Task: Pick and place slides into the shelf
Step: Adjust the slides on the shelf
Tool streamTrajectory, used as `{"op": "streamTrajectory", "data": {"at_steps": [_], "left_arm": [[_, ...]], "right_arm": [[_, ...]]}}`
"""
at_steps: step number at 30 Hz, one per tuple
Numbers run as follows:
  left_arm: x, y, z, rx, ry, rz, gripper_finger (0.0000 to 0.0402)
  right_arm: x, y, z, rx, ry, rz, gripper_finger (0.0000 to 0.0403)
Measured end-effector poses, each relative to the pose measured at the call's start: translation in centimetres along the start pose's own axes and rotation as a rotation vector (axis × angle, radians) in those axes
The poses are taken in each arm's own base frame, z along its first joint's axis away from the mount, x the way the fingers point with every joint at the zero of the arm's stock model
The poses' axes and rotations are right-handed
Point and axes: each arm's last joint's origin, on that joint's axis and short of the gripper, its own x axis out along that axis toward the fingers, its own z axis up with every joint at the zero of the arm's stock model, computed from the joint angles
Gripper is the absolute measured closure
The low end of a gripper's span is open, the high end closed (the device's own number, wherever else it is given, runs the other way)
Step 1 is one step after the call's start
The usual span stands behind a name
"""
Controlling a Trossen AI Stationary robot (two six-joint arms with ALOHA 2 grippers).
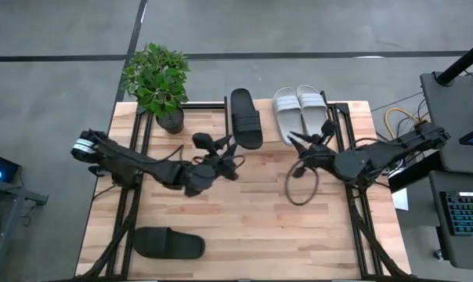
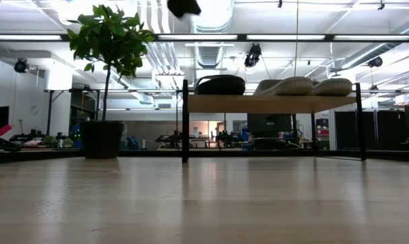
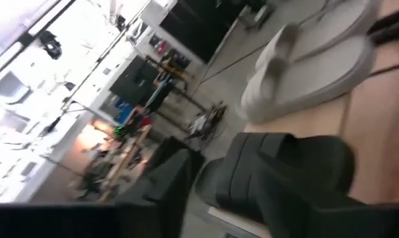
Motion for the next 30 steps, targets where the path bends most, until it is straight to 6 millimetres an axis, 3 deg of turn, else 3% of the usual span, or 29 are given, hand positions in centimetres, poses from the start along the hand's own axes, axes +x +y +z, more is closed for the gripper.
{"op": "streamTrajectory", "data": {"at_steps": [6, 11, 18, 23, 30], "left_arm": [[-4.3, 3.1, 1.1, -0.158, -0.123, -0.104, 0.0388], [-6.5, 5.3, 1.5, -0.349, -0.267, -0.294, 0.0393], [-8.6, 8.0, 1.5, -0.630, -0.435, -0.756, 0.0398], [-9.4, 8.8, 1.1, -0.621, -0.431, -0.804, 0.0398], [-10.3, 8.7, 1.1, -0.613, -0.439, -0.826, 0.0398]], "right_arm": [[-0.4, -2.7, -1.3, 0.187, -0.057, 0.251, 0.0351], [-0.1, -3.4, -2.3, 0.244, -0.083, 0.313, 0.0351], [1.6, -2.6, -3.7, 0.239, -0.023, 0.348, 0.0351], [3.9, -2.3, -4.5, 0.267, 0.064, 0.294, 0.0353], [7.4, -2.6, -4.5, 0.286, 0.116, 0.340, 0.0393]]}}
